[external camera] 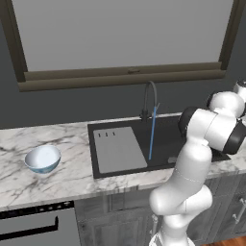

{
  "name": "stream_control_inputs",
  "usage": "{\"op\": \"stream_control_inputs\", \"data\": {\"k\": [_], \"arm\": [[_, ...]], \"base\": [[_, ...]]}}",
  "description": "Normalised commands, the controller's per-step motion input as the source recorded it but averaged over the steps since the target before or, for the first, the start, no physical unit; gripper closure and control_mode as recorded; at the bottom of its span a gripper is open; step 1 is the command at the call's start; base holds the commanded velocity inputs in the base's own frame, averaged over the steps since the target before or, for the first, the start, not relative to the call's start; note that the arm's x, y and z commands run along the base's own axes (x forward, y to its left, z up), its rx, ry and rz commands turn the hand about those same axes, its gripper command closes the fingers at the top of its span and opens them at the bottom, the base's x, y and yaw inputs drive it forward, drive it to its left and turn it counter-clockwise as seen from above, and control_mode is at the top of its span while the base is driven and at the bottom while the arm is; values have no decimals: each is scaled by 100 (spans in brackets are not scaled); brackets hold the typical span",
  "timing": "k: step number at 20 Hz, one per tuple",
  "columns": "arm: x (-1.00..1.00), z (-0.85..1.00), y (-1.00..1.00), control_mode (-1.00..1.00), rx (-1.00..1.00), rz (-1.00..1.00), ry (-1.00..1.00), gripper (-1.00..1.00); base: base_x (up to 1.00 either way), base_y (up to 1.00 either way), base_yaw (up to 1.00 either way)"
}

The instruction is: Rinse each bowl for a few seconds and place them down in the sink or on the counter.

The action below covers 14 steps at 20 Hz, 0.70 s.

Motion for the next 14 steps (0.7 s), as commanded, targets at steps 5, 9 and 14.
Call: {"op": "stream_control_inputs", "data": {"k": [5,9,14], "arm": [[0,-13,-10,-100,-1,2,1,-100],[0,-13,-3,-100,-1,1,0,-100],[1,-16,-5,-100,-2,3,0,-100]], "base": [[0,0,0],[0,0,0],[0,0,0]]}}
